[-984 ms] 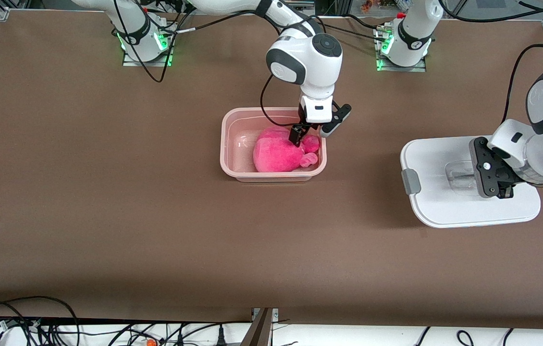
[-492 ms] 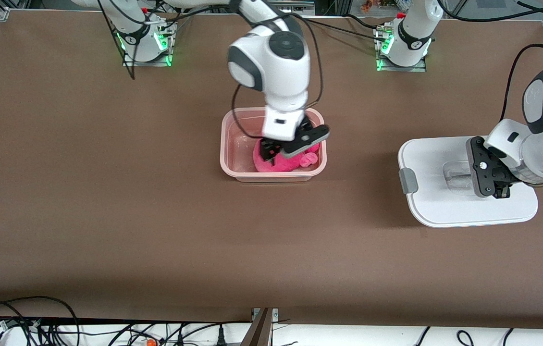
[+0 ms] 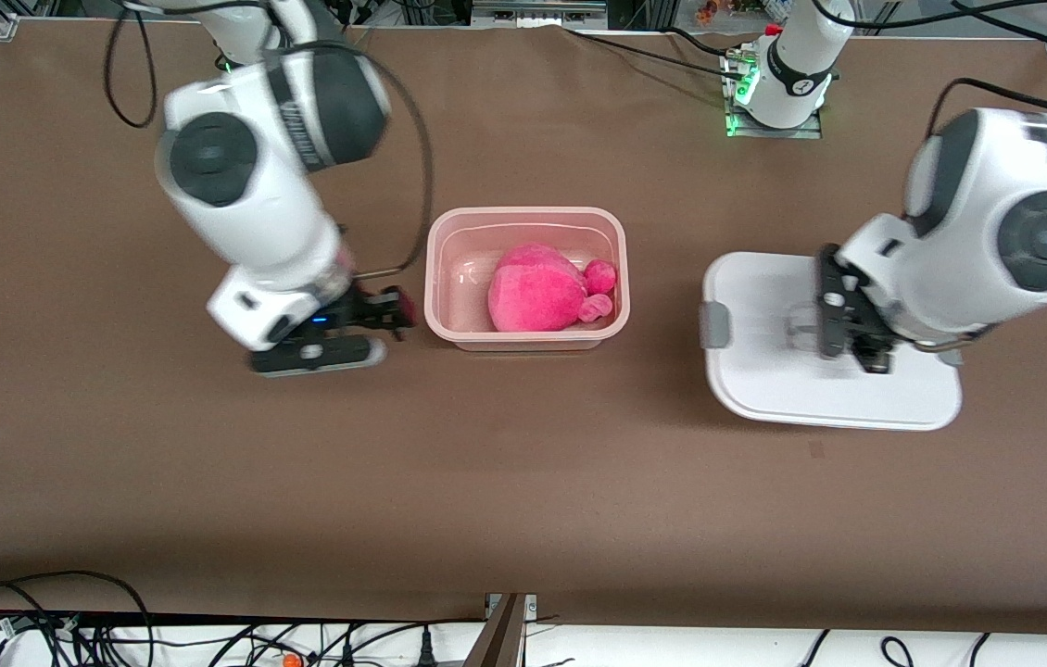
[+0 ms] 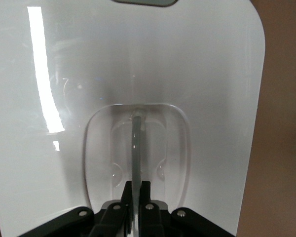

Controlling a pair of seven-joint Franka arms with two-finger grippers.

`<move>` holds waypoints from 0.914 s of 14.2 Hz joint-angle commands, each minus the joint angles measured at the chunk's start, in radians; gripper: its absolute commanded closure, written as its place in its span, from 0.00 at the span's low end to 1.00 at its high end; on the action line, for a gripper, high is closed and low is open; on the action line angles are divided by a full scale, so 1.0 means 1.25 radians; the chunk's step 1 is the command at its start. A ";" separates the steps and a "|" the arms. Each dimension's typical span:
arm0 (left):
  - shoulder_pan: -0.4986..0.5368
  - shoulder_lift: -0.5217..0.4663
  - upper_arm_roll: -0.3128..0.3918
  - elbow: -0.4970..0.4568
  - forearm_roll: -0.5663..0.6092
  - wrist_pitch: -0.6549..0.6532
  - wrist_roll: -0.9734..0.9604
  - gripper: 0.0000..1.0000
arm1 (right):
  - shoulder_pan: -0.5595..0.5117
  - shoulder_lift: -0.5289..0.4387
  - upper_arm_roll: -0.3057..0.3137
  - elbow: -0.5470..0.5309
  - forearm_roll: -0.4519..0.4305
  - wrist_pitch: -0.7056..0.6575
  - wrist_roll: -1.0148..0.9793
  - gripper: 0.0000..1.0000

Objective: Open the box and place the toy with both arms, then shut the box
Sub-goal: 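Carry the lid over the tub with the left gripper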

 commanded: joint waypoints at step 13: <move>-0.401 0.132 0.001 0.031 -0.089 0.118 -0.546 1.00 | 0.017 -0.345 -0.168 -0.351 -0.045 -0.097 -0.079 0.00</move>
